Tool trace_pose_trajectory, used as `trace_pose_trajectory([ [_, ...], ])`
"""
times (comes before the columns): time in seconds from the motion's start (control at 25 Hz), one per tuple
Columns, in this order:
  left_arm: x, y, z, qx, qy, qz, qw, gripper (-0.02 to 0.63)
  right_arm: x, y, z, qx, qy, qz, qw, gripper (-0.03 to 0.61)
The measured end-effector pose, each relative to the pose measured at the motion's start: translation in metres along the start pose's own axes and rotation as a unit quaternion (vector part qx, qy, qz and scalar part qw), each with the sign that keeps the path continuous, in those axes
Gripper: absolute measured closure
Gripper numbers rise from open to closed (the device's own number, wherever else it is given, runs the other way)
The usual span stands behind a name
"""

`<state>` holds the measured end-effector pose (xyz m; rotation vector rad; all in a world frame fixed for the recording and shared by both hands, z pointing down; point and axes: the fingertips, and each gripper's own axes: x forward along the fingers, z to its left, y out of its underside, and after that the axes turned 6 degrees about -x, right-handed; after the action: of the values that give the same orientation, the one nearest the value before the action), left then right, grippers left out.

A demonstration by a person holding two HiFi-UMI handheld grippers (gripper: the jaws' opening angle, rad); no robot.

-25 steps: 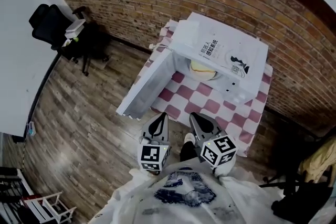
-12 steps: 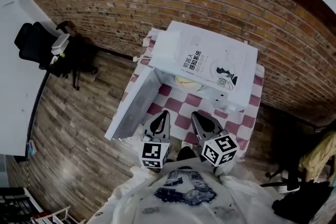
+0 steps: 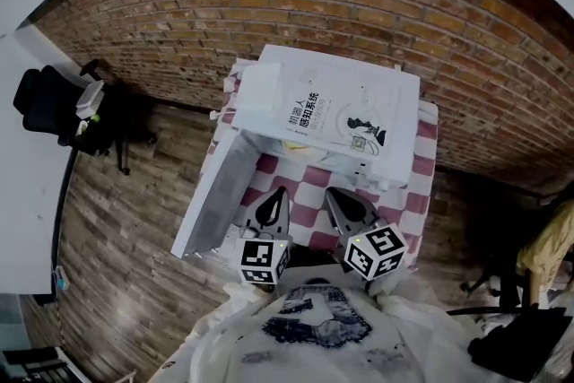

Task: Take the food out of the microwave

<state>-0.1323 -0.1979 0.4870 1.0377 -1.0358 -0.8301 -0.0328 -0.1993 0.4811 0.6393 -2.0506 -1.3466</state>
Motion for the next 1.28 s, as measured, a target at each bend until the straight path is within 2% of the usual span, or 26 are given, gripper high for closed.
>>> trace_pose_trajectory([
  [0.24, 0.009, -0.002, -0.007, 0.01, 0.015, 0.003, 0.9998, 0.606, -0.003, -0.002, -0.008, 0.003, 0.015, -0.006, 1.0, 0.565],
  [0.76, 0.031, 0.019, -0.002, 0.0, 0.024, 0.021, 0.9995, 0.606, -0.002, 0.003, -0.023, -0.008, 0.037, -0.009, 0.999, 0.565],
  [1.04, 0.048, 0.039, 0.0, -0.07, 0.047, 0.056, 0.9949, 0.604, 0.002, 0.006, -0.029, -0.008, 0.041, -0.004, 0.999, 0.565],
  [1.28, 0.06, 0.056, 0.001, -0.099, 0.06, 0.082, 0.9899, 0.603, 0.007, 0.004, -0.028, -0.015, 0.037, -0.003, 0.999, 0.565],
])
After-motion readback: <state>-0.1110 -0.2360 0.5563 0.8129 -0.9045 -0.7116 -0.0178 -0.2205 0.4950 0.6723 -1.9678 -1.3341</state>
